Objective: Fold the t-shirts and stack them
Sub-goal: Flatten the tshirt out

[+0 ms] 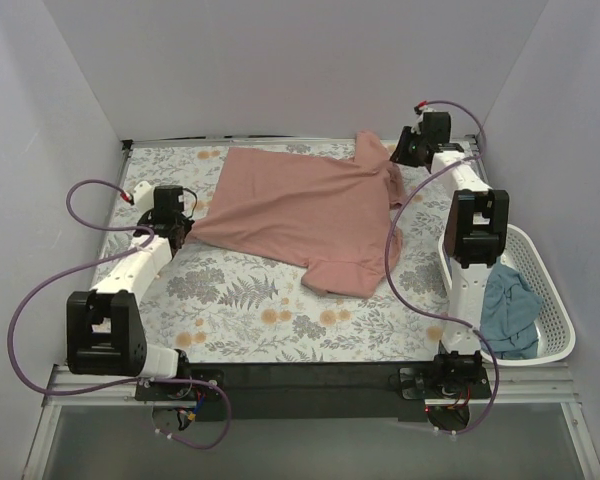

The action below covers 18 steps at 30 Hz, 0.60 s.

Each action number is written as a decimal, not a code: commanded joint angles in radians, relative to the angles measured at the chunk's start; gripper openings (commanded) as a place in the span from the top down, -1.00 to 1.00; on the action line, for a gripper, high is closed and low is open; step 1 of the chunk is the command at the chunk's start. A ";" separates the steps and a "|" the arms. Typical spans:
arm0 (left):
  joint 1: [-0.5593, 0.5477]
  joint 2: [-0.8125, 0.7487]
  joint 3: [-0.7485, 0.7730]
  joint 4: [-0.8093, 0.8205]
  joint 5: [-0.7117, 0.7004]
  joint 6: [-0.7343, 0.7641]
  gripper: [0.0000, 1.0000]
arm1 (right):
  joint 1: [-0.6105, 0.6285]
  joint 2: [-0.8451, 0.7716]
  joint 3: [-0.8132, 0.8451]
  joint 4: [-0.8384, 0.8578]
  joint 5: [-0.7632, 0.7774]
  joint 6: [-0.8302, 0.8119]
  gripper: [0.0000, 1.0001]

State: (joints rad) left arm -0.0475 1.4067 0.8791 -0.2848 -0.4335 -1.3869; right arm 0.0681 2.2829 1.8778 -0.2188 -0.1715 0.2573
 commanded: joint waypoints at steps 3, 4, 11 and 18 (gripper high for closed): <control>0.009 -0.113 -0.083 -0.011 -0.050 0.019 0.76 | -0.002 -0.068 0.094 -0.080 -0.074 -0.049 0.02; 0.009 -0.123 -0.133 -0.016 -0.048 0.006 0.72 | 0.010 -0.126 0.010 -0.086 -0.079 -0.050 0.00; 0.037 -0.236 -0.255 -0.027 -0.068 -0.023 0.35 | 0.166 -0.495 -0.492 -0.088 -0.057 -0.073 -0.02; 0.046 -0.253 -0.246 -0.019 -0.024 -0.021 -0.02 | 0.441 -0.790 -0.834 -0.033 0.067 -0.032 -0.02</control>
State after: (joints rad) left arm -0.0078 1.1675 0.6174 -0.3248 -0.4637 -1.3998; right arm 0.4637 1.5787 1.1179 -0.2893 -0.1577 0.2070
